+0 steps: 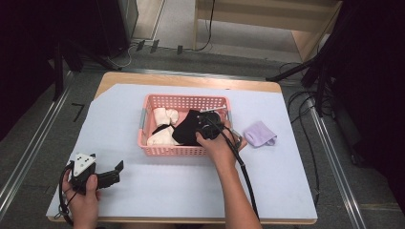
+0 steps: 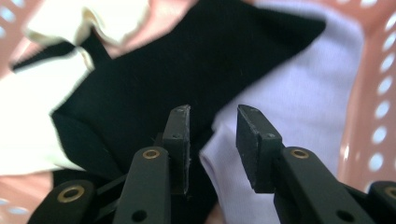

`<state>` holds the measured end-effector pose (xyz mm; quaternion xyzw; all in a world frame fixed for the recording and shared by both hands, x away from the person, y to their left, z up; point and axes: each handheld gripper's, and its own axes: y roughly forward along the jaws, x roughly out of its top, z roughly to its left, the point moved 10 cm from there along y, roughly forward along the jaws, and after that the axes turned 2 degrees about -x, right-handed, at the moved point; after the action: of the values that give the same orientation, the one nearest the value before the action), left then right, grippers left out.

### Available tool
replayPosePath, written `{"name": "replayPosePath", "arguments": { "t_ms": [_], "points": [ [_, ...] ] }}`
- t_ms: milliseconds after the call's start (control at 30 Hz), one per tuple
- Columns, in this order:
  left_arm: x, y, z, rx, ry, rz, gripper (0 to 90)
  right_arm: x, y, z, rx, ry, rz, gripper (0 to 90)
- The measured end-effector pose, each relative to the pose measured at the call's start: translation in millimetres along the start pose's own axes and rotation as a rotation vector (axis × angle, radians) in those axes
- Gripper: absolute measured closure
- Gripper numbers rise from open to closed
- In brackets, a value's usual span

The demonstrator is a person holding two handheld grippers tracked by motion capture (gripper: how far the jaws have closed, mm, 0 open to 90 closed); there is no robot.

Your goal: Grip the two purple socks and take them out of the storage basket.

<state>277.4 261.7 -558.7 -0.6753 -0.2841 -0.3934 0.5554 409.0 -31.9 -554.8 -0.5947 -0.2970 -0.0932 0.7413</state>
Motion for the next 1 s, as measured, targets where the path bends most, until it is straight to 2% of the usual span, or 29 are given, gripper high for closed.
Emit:
{"name": "replayPosePath", "arguments": {
  "t_ms": [33, 67, 100, 133, 167, 233, 333, 433, 500, 533, 567, 667, 833, 900, 933, 967, 1000],
  "points": [
    [0.0, 0.0, 0.0, 0.0, 0.0, 0.0, 0.6, -2.3, 1.8, -1.6, -0.009, -0.004, 0.013, 68.4],
    [-0.1, 0.0, 0.1, 0.0, 0.0, 0.001, 0.6, -3.9, 2.8, -3.0, -0.031, -0.024, 0.017, 73.8],
    [-0.1, 0.0, 0.1, 0.0, 0.0, 0.001, 0.6, -3.7, 1.9, -3.5, -0.033, -0.02, 0.016, 79.0],
    [-0.2, 0.0, 0.2, 0.0, 0.001, 0.003, 0.6, -3.7, 1.9, -3.5, -0.033, -0.02, 0.016, 79.0],
    [-0.2, 0.2, 0.0, 0.001, -0.001, 0.001, 0.6, -1.7, -1.6, -6.4, -0.04, 0.004, 0.002, 85.7],
    [-0.2, 0.0, 0.0, -0.001, -0.002, 0.002, 0.6, 1.2, -6.0, -8.9, -0.048, 0.014, -0.027, 87.1],
    [-0.2, 0.0, -0.1, -0.001, -0.002, 0.002, 0.6, 8.9, -19.6, -13.8, -0.062, 0.019, -0.099, 87.6],
    [-0.1, 0.1, 0.1, 0.002, 0.001, 0.001, 0.6, 19.9, -39.0, -12.9, -0.037, 0.042, -0.199, 87.6],
    [0.0, 0.0, 0.0, 0.002, 0.001, 0.0, 0.6, 26.7, -49.9, -11.4, -0.024, 0.039, -0.265, 87.6],
    [0.0, 0.0, 0.0, 0.002, 0.001, 0.0, 0.6, 26.7, -49.9, -11.4, -0.024, 0.039, -0.265, 87.6],
    [-0.1, 0.0, 0.1, 0.003, 0.002, 0.001, 0.6, 32.6, -60.9, -8.7, -0.008, 0.035, -0.322, 87.6],
    [0.1, 0.4, -0.3, 0.004, 0.007, 0.0, 0.6, 38.9, -76.7, -2.9, 0.012, 0.024, -0.394, 87.6],
    [0.3, 0.5, -0.7, 0.004, 0.004, -0.003, 0.6, 48.1, -102.9, 12.5, 0.064, 0.011, -0.505, 87.6],
    [0.4, 0.6, -0.6, 0.005, 0.004, -0.004, 0.6, 49.3, -108.0, 16.4, 0.079, 0.012, -0.519, 87.6],
    [0.1, 0.3, -0.2, 0.004, 0.007, 0.0, 0.6, 52.0, -116.7, 24.7, 0.11, 0.007, -0.545, 87.6],
    [0.1, 0.3, -0.2, 0.004, 0.007, 0.0, 0.6, 52.0, -116.7, 24.7, 0.11, 0.007, -0.545, 87.6],
    [0.1, 0.5, -0.3, 0.003, 0.008, 0.0, 0.6, 53.9, -119.3, 31.0, 0.121, 0.004, -0.545, 87.5]
  ]
}}
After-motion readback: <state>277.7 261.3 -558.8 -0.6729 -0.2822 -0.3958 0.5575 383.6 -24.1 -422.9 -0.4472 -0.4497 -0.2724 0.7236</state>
